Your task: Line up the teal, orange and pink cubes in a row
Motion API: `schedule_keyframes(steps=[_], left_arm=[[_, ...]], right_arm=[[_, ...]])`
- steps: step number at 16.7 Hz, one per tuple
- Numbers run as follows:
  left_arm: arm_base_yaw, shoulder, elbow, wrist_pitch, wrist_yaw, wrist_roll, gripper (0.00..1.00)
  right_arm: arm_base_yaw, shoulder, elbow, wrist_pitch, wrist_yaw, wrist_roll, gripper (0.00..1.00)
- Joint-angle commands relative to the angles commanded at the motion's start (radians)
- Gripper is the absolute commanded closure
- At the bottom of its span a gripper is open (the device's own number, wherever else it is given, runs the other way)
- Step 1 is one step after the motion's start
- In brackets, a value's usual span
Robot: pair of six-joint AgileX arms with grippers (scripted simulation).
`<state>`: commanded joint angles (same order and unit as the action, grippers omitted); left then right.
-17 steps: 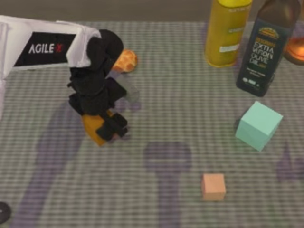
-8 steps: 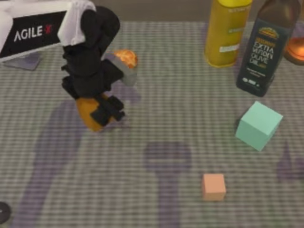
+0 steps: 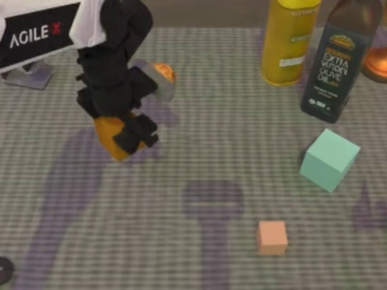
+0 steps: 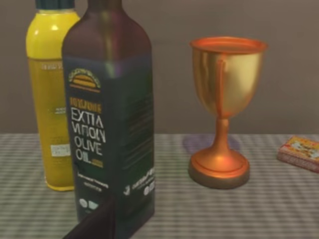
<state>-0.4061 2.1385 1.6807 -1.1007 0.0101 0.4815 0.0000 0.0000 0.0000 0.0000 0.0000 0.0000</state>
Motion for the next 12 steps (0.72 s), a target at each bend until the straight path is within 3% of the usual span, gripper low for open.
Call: schedule_keyframes(steps=[3,9,12], left_arm=[[-0.1,-0.022,-0.019,-0.004,0.0,0.039,1.0],[-0.426,-0.101,-0.086,-0.012,-0.002,0.141,1.0],[-0.507,-0.128,-0.111,-0.014,-0.002,0.172,1.0]], right_arm=[[0.0,0.0,0.0,0.0,0.0,0.0,0.0],[0.0,0.0,0.0,0.0,0.0,0.0,0.0],[0.0,0.0,0.0,0.0,0.0,0.0,0.0]])
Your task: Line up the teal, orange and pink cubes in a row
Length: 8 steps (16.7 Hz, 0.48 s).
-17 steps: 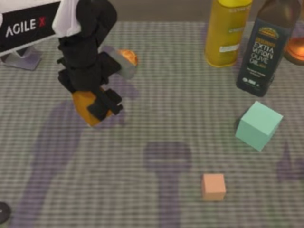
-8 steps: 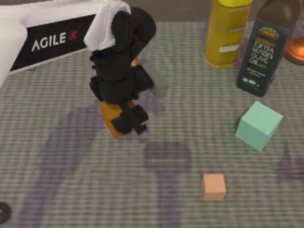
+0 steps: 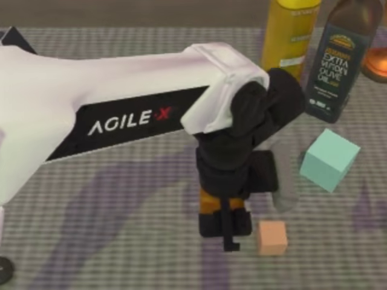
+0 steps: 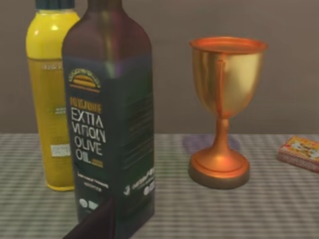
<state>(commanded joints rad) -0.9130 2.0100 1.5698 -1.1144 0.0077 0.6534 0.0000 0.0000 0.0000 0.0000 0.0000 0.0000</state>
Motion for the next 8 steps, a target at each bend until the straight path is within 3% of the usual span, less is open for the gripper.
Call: schedule_keyframes(steps=[8], left_arm=[[-0.005,0.023,-0.039,0.065,0.0,0.005,1.0]], right_arm=[[0.0,0.0,0.0,0.0,0.0,0.0,0.0]])
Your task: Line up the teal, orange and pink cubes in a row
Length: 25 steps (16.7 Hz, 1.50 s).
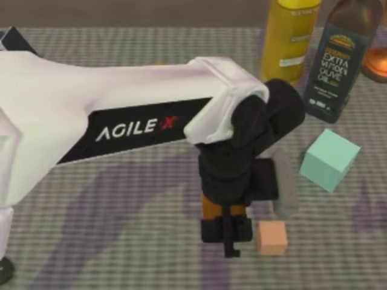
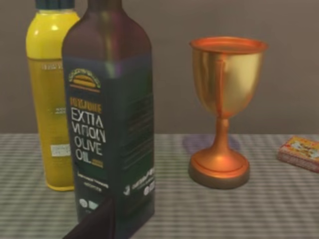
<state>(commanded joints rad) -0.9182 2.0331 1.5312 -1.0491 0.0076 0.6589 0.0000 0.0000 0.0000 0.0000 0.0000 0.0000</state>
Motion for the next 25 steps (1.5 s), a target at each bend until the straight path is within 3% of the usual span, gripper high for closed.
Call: schedule_keyframes(steps=[5,10,23,25], left_arm=[[0.001,0.056,-0.101,0.156,0.0,-0.001,1.0],[0.0,0.066,-0.117,0.18,0.001,-0.001,1.0],[0.0,0.066,-0.117,0.18,0.001,-0.001,0.02],[0.0,0.066,-0.117,0.18,0.001,-0.001,0.0]], right_arm=[[0.0,0.0,0.0,0.0,0.0,0.0,0.0],[0.0,0.0,0.0,0.0,0.0,0.0,0.0],[0.0,0.0,0.0,0.0,0.0,0.0,0.0],[0.0,0.0,0.0,0.0,0.0,0.0,0.0]])
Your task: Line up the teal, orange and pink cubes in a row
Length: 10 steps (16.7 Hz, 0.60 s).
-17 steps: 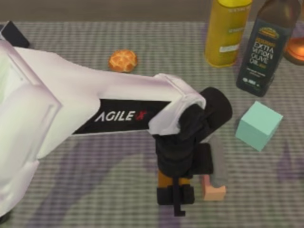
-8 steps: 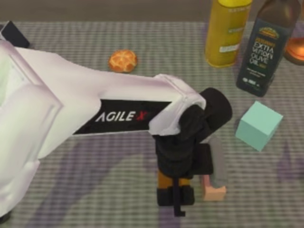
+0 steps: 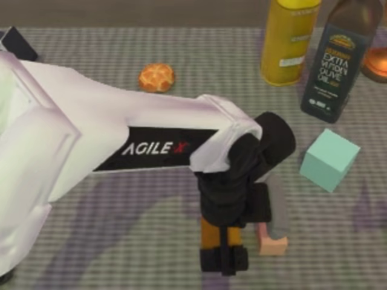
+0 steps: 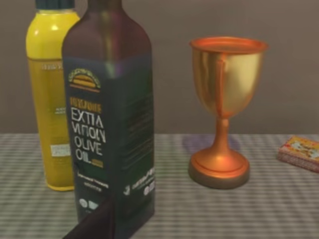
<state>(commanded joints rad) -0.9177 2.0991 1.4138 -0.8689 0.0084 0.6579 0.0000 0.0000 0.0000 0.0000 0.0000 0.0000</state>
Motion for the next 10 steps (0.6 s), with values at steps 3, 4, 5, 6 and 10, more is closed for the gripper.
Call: schedule_keyframes(steps=[3,4,5,6,10], left_arm=[[0.0,0.0,0.0,0.0,0.0,0.0,0.0],[0.0,0.0,0.0,0.0,0.0,0.0,0.0],[0.0,0.0,0.0,0.0,0.0,0.0,0.0],[0.0,0.0,0.0,0.0,0.0,0.0,0.0],[0.001,-0.014,0.028,-0.039,0.0,0.003,0.0]], right_arm=[[0.0,0.0,0.0,0.0,0.0,0.0,0.0],[0.0,0.0,0.0,0.0,0.0,0.0,0.0],[0.0,0.0,0.0,0.0,0.0,0.0,0.0],[0.0,0.0,0.0,0.0,0.0,0.0,0.0],[0.0,0.0,0.0,0.0,0.0,0.0,0.0]])
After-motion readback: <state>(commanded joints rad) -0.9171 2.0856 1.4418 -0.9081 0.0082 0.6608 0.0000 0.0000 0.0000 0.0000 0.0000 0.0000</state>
